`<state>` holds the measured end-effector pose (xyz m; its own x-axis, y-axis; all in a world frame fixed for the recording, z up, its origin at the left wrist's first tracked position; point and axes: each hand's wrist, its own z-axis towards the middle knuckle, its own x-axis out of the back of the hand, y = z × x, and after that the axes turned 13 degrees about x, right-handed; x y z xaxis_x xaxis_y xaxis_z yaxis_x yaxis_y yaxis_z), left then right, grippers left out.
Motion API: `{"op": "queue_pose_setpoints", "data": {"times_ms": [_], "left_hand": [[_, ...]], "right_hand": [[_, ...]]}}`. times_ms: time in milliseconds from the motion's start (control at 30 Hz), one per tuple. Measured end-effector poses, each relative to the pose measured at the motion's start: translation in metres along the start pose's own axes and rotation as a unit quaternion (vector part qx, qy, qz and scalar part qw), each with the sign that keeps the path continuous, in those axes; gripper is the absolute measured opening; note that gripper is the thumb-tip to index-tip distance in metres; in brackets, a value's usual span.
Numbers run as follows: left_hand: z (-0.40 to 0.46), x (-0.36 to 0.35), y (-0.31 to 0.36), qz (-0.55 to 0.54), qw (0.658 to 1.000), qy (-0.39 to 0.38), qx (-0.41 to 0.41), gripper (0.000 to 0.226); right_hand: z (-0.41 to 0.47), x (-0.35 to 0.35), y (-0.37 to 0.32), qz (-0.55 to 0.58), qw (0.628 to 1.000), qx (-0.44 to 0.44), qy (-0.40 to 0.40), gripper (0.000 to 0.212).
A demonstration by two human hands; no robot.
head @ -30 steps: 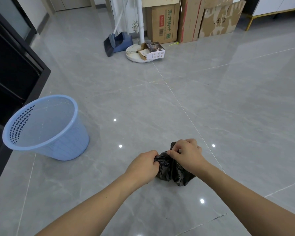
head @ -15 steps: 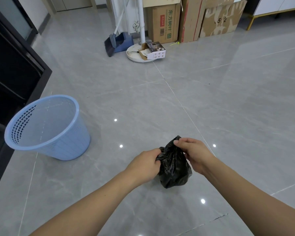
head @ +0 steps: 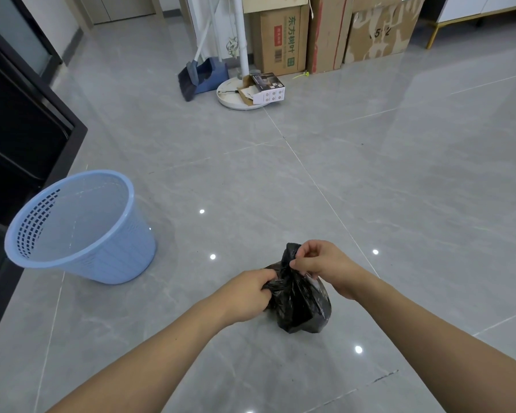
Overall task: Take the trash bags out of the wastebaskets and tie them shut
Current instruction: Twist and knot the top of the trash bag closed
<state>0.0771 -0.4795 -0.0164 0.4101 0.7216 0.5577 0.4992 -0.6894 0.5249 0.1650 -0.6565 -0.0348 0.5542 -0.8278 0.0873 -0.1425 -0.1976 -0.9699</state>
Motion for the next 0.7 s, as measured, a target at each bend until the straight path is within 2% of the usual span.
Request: {"op": "queue_pose_setpoints", "data": {"times_ms": [133,200,300,367,467,533,700], "left_hand": [[0.0,0.001,0.003,-0.018,0.999,-0.022,0.026,0.036],[0.002,0.001,0.005,-0.039,0.998,-0.024,0.036,0.031],[0.003,-0.003,0.005,-0.075,0.996,-0.014,0.041,0.027],[0.005,-0.008,0.006,-0.123,0.991,-0.003,0.06,0.03],[0.008,-0.016,0.007,-0.218,0.97,0.005,0.111,0.045],[0.009,-0.019,0.009,-0.273,0.953,-0.009,0.131,0.046],[0.006,-0.03,0.013,-0.336,0.932,-0.051,0.123,0.046]], "right_hand": [[0.002,0.003,0.002,-0.001,0.999,0.026,0.022,0.033],[0.004,0.006,0.006,-0.056,0.998,0.019,0.02,0.04],[0.006,0.011,0.01,-0.126,0.992,0.002,0.019,0.025],[0.005,0.013,0.01,-0.089,0.995,-0.032,0.006,0.014],[0.005,0.015,0.009,-0.056,0.996,-0.072,0.018,0.019],[0.007,0.016,0.008,-0.045,0.995,-0.089,0.031,0.017],[0.012,0.02,0.002,-0.042,0.99,-0.128,0.048,0.021]]}}
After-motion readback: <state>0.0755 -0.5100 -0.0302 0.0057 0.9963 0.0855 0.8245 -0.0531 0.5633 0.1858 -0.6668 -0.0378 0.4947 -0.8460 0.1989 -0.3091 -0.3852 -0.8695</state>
